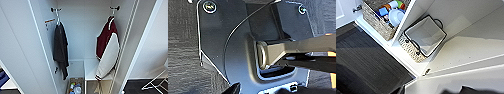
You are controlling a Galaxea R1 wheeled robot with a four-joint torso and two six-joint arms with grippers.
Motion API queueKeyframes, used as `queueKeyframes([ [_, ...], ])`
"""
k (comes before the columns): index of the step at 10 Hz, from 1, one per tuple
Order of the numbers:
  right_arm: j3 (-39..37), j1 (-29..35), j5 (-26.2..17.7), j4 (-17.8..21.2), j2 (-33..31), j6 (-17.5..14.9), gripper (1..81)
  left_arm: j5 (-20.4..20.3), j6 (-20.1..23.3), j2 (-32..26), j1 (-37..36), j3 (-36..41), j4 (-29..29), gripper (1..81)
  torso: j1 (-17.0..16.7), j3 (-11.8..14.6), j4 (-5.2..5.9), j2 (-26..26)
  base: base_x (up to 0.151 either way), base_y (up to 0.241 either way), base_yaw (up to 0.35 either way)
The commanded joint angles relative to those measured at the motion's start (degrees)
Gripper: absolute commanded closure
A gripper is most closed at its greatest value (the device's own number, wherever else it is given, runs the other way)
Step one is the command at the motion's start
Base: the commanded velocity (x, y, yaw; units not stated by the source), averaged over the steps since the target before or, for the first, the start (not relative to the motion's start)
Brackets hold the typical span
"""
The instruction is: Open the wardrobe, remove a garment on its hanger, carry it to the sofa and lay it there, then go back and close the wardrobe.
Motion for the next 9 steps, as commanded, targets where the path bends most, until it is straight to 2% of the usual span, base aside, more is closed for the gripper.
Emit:
queueKeyframes([
  [1,1.35,5.56,-5.56,0.36,-2.13,3.46,1.0,2.87,0.24,0.22,-0.98,-0.14,0.86,1.0,0.0,0.0,0.0,0.0,0.0,0.0,0.0],
  [2,1.62,5.21,-5.56,0.79,-2.93,3.99,1.0,2.87,0.24,0.31,-0.98,-0.14,0.86,1.0,0.0,0.0,0.0,0.0,0.0,0.0,0.0],
  [5,6.1,4.42,-2.93,7.65,-3.81,4.43,1.0,2.87,0.24,0.05,-0.98,-0.14,0.86,1.0,0.0,0.0,0.0,0.0,0.0,0.0,0.0],
  [7,10.13,3.63,-0.56,12.3,-4.59,5.92,1.0,2.78,0.24,-0.31,-0.81,-0.14,0.77,1.0,0.0,0.0,0.0,0.0,0.0,0.0,0.0],
  [9,16.11,2.14,4.17,19.76,-7.93,7.67,1.0,2.52,0.24,-0.13,-0.9,-0.14,0.86,1.0,0.0,0.0,0.0,0.0,0.0,0.0,0.0],
])
